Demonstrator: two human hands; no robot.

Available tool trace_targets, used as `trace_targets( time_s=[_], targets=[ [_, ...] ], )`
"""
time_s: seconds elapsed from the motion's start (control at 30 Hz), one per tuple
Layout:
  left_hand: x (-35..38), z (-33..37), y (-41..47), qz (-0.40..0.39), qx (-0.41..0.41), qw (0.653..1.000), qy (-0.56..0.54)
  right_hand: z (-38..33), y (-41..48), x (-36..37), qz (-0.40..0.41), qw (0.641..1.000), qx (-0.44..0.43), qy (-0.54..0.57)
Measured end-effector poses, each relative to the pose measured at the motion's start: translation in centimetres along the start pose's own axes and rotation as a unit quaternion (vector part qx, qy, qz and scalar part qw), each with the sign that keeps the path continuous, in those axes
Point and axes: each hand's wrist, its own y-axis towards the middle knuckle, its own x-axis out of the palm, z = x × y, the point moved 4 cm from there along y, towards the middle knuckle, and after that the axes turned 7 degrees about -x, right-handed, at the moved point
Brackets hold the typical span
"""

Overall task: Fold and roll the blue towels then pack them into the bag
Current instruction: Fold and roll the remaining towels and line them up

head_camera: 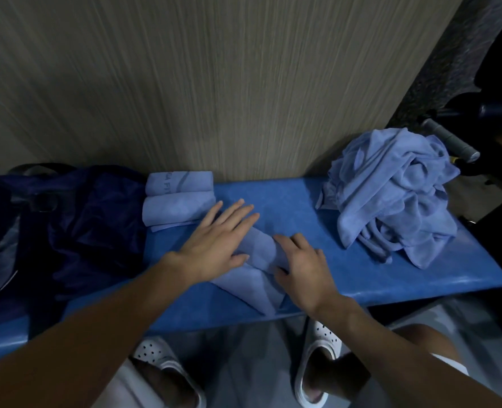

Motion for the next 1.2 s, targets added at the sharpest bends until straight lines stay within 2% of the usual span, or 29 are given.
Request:
trace_targets(
  time_s=[0.1,0.2,0.3,0.47,0.57,0.73,0.83,0.93,1.07,1.2],
  targets=[
    [-0.5,0.2,0.9,-0.005,0.036,0.999,0.01,-0.3,0.4,-0.5,0.079,0.981,-0.104,-0.145],
    [-0.3,0.6,0.2,-0.015,0.041,0.999,0.006,-0.9,-0.1,-0.4,0.126,0.951,-0.174,-0.222],
    [0.4,1.1,-1.2,-0.043,0.027,0.998,-0.034,-1.3,-0.8,-0.2,0.139,0.939,-0.218,-0.227],
    [1.8,1.4,-4.0,-0.027,0.059,0.998,-0.016,-0.9,-2.5,0.8,0.062,0.946,-0.27,-0.171],
    [1.6,2.0,-5.6,-0.026,0.058,0.997,0.033,-0.7,-4.0,1.0,0.034,0.952,-0.27,-0.143],
    [2.2,3.1,-7.6,-0.027,0.064,0.994,0.081,-0.6,-4.9,1.3,0.038,0.966,-0.239,-0.086],
    [2.6,3.5,-8.0,-0.033,0.058,0.994,0.085,-1.3,-4.7,1.8,0.06,0.989,-0.132,-0.016],
    [2.4,3.4,-7.9,-0.032,0.057,0.994,0.085,-1.9,-4.1,3.0,0.046,0.998,-0.033,-0.031],
    [1.6,3.4,-7.9,-0.01,0.052,0.997,0.047,-0.9,-4.0,3.3,0.007,0.99,-0.074,-0.12],
    [0.9,3.3,-6.2,0.019,-0.057,0.996,-0.062,-0.8,-3.5,3.3,0.004,0.985,-0.107,-0.132]
  ],
)
